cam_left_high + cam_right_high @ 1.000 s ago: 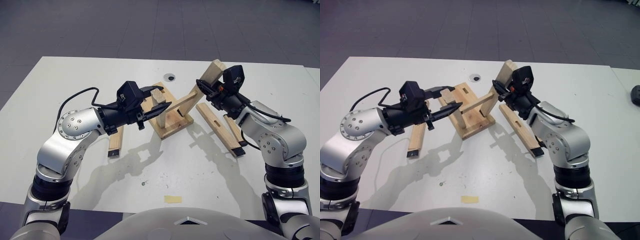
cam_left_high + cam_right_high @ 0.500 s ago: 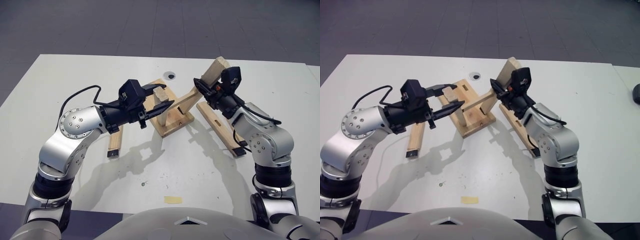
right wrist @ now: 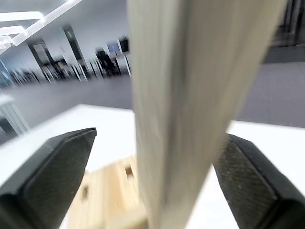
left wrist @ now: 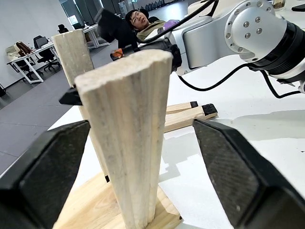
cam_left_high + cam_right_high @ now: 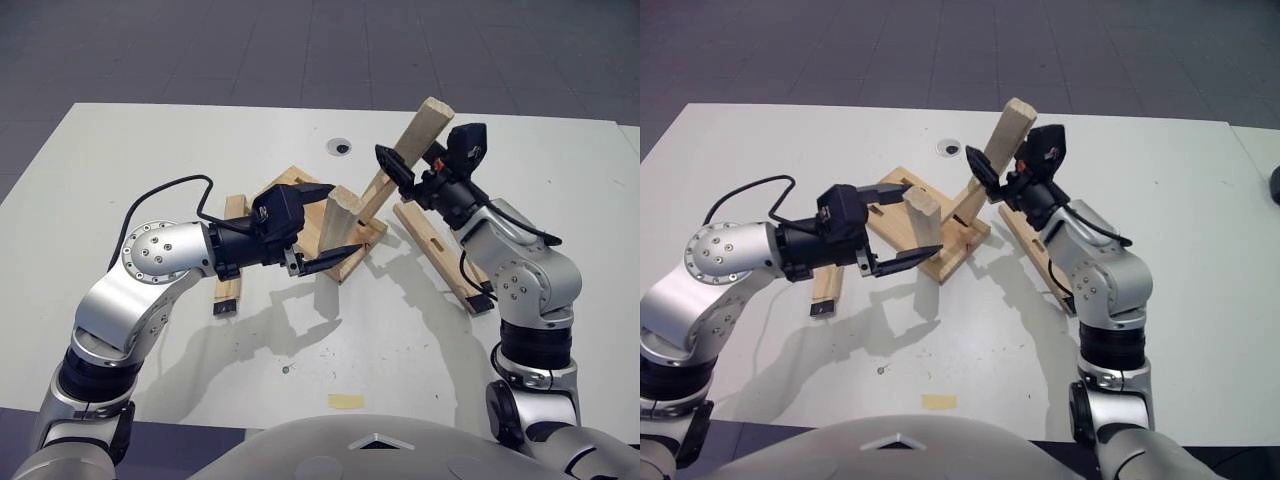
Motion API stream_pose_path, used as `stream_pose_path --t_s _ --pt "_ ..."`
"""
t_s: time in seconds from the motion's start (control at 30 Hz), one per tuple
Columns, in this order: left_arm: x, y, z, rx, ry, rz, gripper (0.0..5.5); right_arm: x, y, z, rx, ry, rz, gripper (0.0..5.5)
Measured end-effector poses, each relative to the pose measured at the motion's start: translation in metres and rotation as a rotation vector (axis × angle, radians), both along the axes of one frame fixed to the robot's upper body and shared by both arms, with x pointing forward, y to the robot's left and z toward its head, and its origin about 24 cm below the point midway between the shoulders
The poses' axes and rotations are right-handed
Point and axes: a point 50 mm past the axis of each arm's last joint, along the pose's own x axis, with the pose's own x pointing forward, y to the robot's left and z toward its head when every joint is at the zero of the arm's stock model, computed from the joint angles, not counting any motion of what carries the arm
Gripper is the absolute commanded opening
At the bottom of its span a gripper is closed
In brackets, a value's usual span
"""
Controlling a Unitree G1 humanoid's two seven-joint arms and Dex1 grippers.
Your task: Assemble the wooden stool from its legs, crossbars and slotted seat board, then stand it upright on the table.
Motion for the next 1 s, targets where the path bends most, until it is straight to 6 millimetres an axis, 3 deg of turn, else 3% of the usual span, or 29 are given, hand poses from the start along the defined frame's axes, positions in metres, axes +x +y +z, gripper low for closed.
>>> stream_pose_path --t_s 0.17,0.3,0.47,0.53,0.57,0.63,0.73,0.87,1.0 --pt "0.002 0.002 0.005 -0.023 -0.009 0.010 5.38 0.006 -0.015 0.035 0.119 -0.130 -0.038 5.40" --pt "0.003 0.001 0.012 -0.083 -0.013 0.007 5.38 0.015 -0.025 0.074 0.223 -0.240 -0.063 5.40" --pt "0.004 -0.001 0.016 -0.109 -0.018 0.000 5.38 0.022 -0.045 0.153 0.427 -0.444 -0.103 5.40" --pt "0.005 -0.002 0.015 -0.107 -0.016 0.004 5.38 0.022 -0.045 0.170 0.473 -0.480 -0.092 5.40" --pt "0.005 -0.003 0.014 -0.105 -0.015 0.005 5.38 0.027 -0.036 0.164 0.441 -0.447 -0.066 5.40" --pt "0.005 -0.005 0.013 -0.100 -0.017 0.005 5.38 0.039 -0.015 0.130 0.345 -0.307 -0.028 5.40" --pt "0.006 -0.008 0.009 -0.097 -0.009 0.007 5.38 0.047 0.013 0.056 0.161 -0.062 0.037 5.40" --pt "0.009 -0.009 0.006 -0.092 -0.005 0.023 5.38 0.044 0.021 0.052 0.049 -0.080 0.058 5.40" --pt "0.007 -0.013 0.001 -0.084 0.011 0.013 5.38 0.047 0.019 0.057 0.094 -0.094 0.040 5.40"
